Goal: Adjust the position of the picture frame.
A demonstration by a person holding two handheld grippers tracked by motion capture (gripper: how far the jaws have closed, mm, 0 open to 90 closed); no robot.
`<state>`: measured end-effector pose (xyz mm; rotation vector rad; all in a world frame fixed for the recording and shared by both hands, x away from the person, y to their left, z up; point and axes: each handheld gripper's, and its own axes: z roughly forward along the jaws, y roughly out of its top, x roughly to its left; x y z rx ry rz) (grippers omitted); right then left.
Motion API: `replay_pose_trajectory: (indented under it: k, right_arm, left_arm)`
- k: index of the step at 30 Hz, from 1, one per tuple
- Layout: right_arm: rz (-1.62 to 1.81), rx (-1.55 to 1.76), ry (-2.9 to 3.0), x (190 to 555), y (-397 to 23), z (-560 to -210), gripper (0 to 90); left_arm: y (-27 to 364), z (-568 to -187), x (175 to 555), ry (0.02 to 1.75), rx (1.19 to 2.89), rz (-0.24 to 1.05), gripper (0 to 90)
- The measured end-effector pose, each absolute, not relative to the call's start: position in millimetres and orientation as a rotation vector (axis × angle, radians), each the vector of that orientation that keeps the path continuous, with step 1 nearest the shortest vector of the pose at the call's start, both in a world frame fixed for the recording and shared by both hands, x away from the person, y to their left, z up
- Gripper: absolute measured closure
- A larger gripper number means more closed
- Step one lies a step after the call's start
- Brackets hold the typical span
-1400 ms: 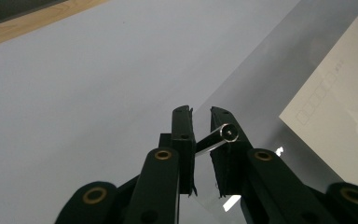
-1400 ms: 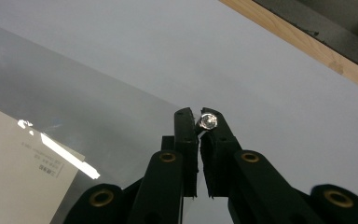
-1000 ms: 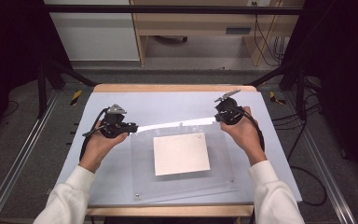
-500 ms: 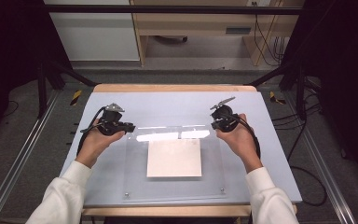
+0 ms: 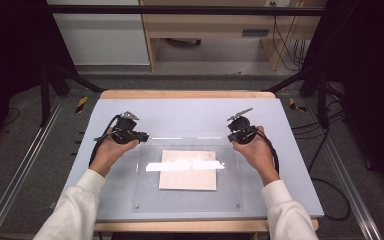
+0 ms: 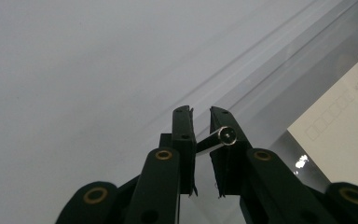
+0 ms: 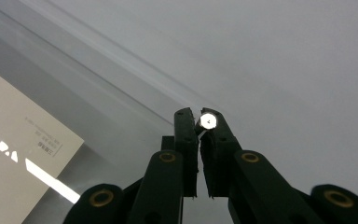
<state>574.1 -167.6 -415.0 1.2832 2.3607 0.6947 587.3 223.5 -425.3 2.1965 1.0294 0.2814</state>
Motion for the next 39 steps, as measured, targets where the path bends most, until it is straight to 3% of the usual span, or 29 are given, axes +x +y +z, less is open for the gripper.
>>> replay_pose_trajectory:
  k: [10, 39]
  right_arm:
    - [0.712, 1.320, 2.352, 579.6, -170.7, -437.0, 85.7]
    - [0.810, 1.294, 2.303, 576.0, -179.5, -451.0, 84.9]
  left_arm:
    - [218.0, -444.4, 594.0, 1.076, 2.185, 0.274, 81.2]
    - [211.5, -451.5, 586.0, 1.097, 2.162, 0.375, 82.2]
